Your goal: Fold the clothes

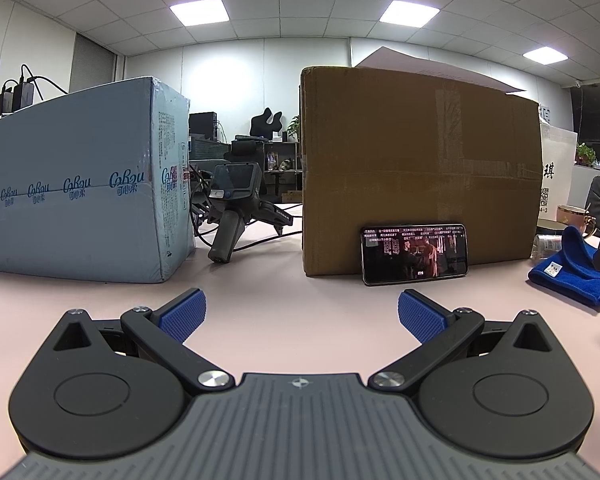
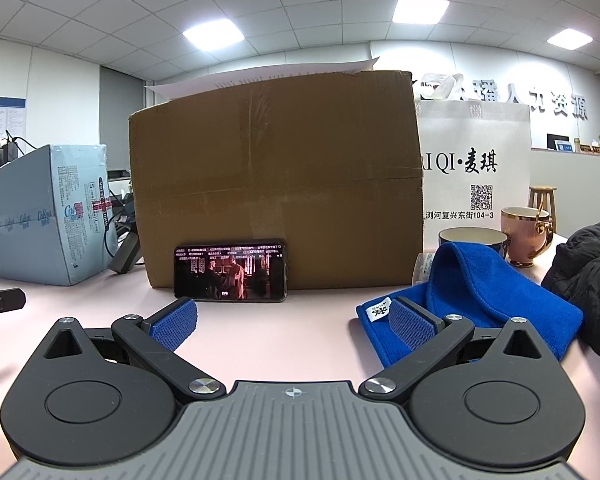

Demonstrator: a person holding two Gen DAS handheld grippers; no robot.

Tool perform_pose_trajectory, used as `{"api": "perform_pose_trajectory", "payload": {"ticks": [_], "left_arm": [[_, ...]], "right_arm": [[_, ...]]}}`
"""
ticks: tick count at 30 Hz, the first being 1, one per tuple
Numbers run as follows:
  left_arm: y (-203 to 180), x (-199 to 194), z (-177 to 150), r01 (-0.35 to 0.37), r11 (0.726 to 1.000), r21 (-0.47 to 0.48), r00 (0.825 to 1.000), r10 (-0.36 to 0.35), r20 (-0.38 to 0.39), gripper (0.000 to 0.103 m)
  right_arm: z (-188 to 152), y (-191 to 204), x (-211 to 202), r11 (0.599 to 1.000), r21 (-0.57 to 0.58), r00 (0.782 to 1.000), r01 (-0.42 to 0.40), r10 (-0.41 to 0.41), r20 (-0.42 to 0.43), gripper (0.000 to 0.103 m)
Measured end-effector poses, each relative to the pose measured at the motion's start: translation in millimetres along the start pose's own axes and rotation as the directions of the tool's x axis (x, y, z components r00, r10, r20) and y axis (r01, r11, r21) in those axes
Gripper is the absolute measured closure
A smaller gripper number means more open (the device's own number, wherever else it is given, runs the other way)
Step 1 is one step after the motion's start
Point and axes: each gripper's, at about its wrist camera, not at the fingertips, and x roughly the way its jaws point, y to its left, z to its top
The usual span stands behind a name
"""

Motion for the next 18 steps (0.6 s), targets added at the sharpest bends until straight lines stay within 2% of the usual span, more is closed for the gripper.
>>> {"api": "perform_pose_trajectory", "payload": {"ticks": [18], "left_arm": [[8.2, 4.4, 0.2, 0.012, 0.999, -0.048, 0.999, -0.014, -0.032, 0.000]], "right_arm": [[-0.8, -1.4, 5.1, 1.000, 0.014, 0.999, 0.004, -0.003, -0.034, 0.000]]}}
